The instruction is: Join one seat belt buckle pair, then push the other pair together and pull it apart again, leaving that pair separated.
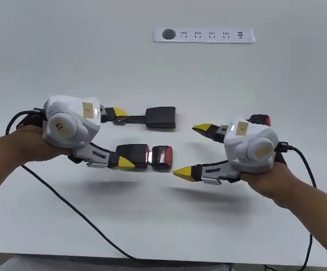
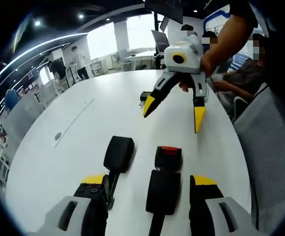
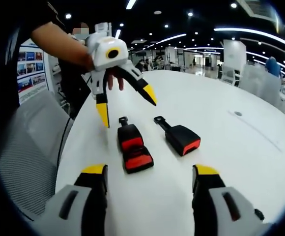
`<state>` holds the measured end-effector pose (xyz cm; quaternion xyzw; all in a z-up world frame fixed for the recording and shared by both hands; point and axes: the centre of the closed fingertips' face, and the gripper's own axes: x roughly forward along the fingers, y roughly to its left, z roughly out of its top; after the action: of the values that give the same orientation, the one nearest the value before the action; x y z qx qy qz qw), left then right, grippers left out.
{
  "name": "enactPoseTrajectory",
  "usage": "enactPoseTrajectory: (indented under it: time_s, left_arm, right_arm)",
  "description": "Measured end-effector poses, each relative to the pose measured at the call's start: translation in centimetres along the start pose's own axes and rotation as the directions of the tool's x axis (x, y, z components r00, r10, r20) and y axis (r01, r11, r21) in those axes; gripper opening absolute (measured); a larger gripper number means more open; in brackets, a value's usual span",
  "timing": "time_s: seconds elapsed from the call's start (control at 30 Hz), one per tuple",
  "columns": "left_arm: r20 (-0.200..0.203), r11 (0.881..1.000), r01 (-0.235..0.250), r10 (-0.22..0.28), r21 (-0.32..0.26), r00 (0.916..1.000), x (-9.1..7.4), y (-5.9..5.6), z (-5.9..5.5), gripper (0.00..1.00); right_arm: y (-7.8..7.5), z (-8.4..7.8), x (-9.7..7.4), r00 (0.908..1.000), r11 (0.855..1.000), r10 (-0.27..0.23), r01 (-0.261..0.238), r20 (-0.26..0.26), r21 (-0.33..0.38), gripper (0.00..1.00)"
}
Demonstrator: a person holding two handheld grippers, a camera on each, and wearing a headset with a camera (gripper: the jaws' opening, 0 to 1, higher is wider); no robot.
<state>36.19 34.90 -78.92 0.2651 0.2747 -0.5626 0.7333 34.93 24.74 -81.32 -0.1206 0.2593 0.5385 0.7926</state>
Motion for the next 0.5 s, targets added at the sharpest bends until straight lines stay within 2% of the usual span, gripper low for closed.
enactPoseTrajectory:
  time_s: [0.07, 0.13, 0.17, 0.2, 0.23, 0.27, 0.3, 0.33, 0.37, 0.43, 0.5]
  left_arm:
    - [-0.005, 1.0, -0.014, 0.014, 0.0, 0.9999, 0.4, 0.4, 0.5, 0.69]
    - [-0.008, 1.0, -0.013, 0.013, 0.008, 0.9999, 0.7, 0.4, 1.0, 0.69]
    - [-0.005, 1.0, -0.017, 0.017, 0.022, 0.9998, 0.8, 0.6, 1.4, 0.69]
    - [0.008, 0.999, -0.025, 0.025, 0.035, 0.9997, 0.8, 1.0, 2.1, 0.69]
    - [0.013, 0.999, -0.028, 0.027, 0.034, 0.9995, 0.8, 1.2, 2.3, 0.69]
    - [0.037, 0.999, -0.038, 0.037, 0.027, 0.9986, 0.9, 1.7, 3.1, 0.68]
    - [0.035, 0.999, -0.038, 0.036, 0.035, 0.9987, 1.0, 1.8, 3.1, 0.67]
    - [0.007, 0.996, -0.031, 0.031, 0.079, 0.9995, 1.4, 1.9, 3.0, 0.67]
    - [0.002, 0.997, -0.022, 0.022, 0.076, 0.9998, 1.6, 1.8, 3.0, 0.67]
    - [0.005, 0.997, -0.011, 0.011, 0.076, 0.9999, 1.8, 2.1, 3.3, 0.67]
    - [0.019, 0.997, -0.011, 0.01, 0.076, 0.9998, 1.9, 2.7, 3.6, 0.67]
  right_arm:
    - [-0.3, 0.3, -0.7, 0.9998, 1.0, -0.005, 0.004, 0.018, 0.007, 0.74]
    - [-0.8, 0.5, -1.6, 0.9995, 0.999, -0.025, 0.026, 0.018, -0.031, 0.74]
    - [-1.3, 0.6, -2.2, 0.9992, 0.999, -0.034, 0.035, 0.018, -0.029, 0.74]
    - [-1.8, 0.6, -2.7, 0.9988, 0.999, -0.043, 0.044, 0.021, -0.03, 0.73]
    - [-2.8, 0.3, -3.5, 0.9973, 0.995, -0.073, 0.074, 0.006, -0.063, 0.72]
    - [-3.0, 0.3, -3.7, 0.9967, 0.994, -0.081, 0.081, 0.001, -0.07, 0.71]
    - [-3.3, 0.2, -4.2, 0.9965, 0.994, -0.083, 0.083, 0.002, -0.068, 0.71]
    - [-4.1, 0.2, -5.1, 0.9957, 0.995, -0.091, 0.092, 0.013, -0.042, 0.71]
    - [-4.6, 0.0, -5.5, 0.995, 0.994, -0.1, 0.1, 0.007, -0.041, 0.71]
    - [-5.8, -0.4, -6.7, 0.9917, 0.99, -0.128, 0.127, -0.014, -0.06, 0.71]
    - [-6.7, -0.2, -7.7, 0.9903, 0.989, -0.139, 0.138, -0.006, -0.047, 0.71]
